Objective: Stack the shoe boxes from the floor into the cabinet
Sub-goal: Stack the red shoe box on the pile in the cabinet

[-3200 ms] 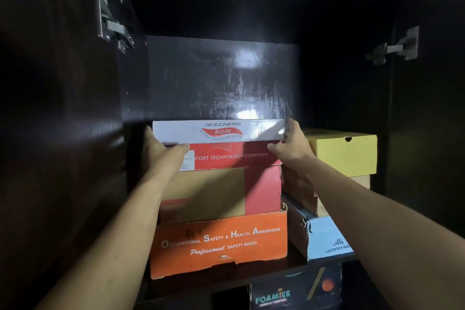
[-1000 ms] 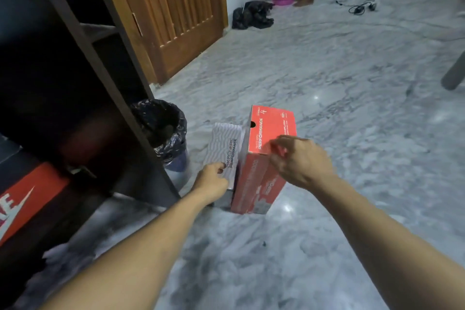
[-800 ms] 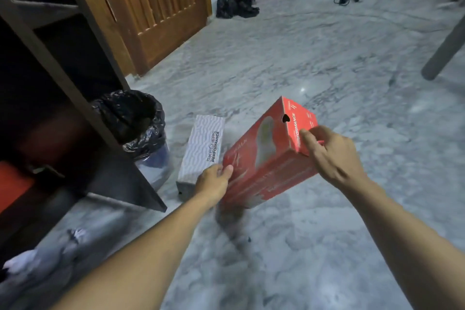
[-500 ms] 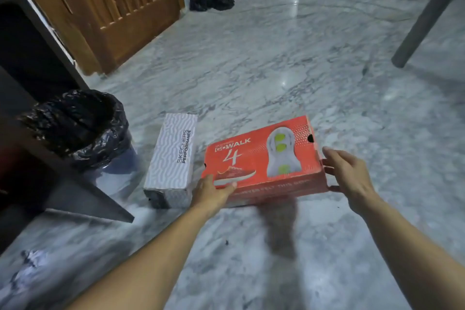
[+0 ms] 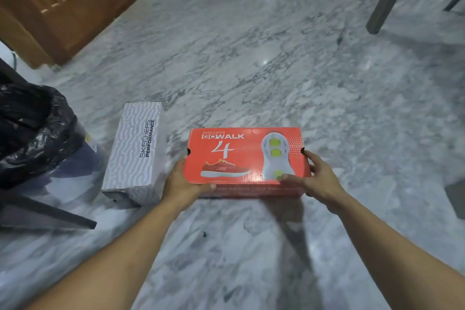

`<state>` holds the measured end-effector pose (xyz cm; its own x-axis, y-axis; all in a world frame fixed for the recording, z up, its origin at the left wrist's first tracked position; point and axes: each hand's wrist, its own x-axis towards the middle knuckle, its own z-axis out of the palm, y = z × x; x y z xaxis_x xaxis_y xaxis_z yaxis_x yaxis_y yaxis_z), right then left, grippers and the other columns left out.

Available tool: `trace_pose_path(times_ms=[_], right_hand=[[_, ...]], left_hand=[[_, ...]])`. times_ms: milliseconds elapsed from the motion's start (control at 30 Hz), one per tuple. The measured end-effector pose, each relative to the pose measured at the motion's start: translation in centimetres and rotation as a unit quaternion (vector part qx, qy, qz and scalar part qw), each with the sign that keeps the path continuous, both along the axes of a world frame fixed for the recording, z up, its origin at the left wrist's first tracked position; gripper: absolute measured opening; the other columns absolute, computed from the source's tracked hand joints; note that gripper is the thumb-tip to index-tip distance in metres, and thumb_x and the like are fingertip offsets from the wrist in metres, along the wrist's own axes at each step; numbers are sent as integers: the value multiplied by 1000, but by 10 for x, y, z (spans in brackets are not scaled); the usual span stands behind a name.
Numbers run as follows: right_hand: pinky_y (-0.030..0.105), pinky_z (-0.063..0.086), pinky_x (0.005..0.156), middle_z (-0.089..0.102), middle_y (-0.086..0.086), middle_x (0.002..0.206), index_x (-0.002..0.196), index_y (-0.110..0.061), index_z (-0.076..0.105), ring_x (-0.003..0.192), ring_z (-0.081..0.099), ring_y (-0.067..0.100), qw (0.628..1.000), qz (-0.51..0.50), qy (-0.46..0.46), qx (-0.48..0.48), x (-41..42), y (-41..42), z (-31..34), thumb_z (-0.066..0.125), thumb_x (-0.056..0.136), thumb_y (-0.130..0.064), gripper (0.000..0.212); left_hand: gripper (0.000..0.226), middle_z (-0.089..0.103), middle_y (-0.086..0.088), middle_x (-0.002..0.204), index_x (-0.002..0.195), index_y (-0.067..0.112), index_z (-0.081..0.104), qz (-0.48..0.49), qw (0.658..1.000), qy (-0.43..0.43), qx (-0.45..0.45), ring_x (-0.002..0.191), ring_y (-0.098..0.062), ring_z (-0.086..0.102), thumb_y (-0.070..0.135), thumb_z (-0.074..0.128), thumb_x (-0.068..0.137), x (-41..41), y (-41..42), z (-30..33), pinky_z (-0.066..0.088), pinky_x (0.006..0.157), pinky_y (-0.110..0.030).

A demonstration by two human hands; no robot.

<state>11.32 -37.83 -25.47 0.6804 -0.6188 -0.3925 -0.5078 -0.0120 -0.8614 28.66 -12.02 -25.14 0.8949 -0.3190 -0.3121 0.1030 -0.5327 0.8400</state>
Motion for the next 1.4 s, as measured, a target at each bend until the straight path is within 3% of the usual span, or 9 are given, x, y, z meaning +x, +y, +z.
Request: trace_pose_path(times_ms=[133,200,267,367,467,633,967,1167,1400], right_hand=[[42,54,91,61,0,130,148,-23,35,110,64,19,1000,13,-14,-10,-5,-3,-8,96,51,-19,116],[45,53,95,62,1,129,147,-22,36,109,64,18,1000,5,-18,-11,-10,-6,-7,96,49,-16,115],[41,57,86,64,-1,125,146,-25,38,106,66,17,1000,2,-23,-9,-14,-8,1,96,48,-18,114],[19,51,53,66,-3,120,144,-30,39,97,68,14,999,7,-36,-4,-22,-10,23,97,47,-23,113],[14,43,50,66,0,119,145,-27,39,92,67,13,998,13,-51,-16,-31,-15,51,96,51,-21,111],[8,40,42,70,-5,100,143,-24,44,59,65,-4,996,30,-74,-40,-50,-12,115,94,54,-15,103],[41,55,59,72,1,99,143,-22,43,73,68,20,985,102,-104,-92,-76,47,251,95,48,-28,108],[49,57,64,75,7,93,135,-23,51,67,67,20,974,157,-124,-111,-98,101,312,94,36,-37,109],[50,60,59,73,12,85,120,-17,58,60,69,18,951,244,-137,-132,-94,175,374,94,35,-39,94]], left_hand=[[69,74,0,100,107,25,62,-15,998,33,-54,93,-22,70,-3,90,51,2,4,-8,55,85,-38],[67,75,1,98,104,28,65,-17,998,28,-61,90,-22,70,-7,87,51,0,5,-6,56,83,-37],[67,75,2,97,102,30,67,-17,997,29,-76,86,-19,69,-12,85,53,-5,5,1,56,80,-33],[64,75,4,89,102,28,67,-6,995,19,-96,78,-9,69,-9,87,54,-14,3,22,54,65,-20],[65,75,11,80,106,22,67,-11,995,-3,-101,71,2,68,-4,90,52,-25,0,53,50,60,-11],[80,66,-13,115,120,10,61,-6,994,-44,-102,101,-23,66,4,94,47,-48,10,111,55,89,-34],[106,56,-8,129,135,15,45,64,984,-87,-145,115,-24,59,8,94,42,-102,85,220,48,101,-43],[83,64,12,102,116,27,46,84,976,-129,-152,95,-5,61,16,95,49,-140,154,273,48,76,-21],[63,65,11,97,100,30,54,122,970,-178,-112,91,-6,62,33,94,52,-171,257,333,46,69,-22]])
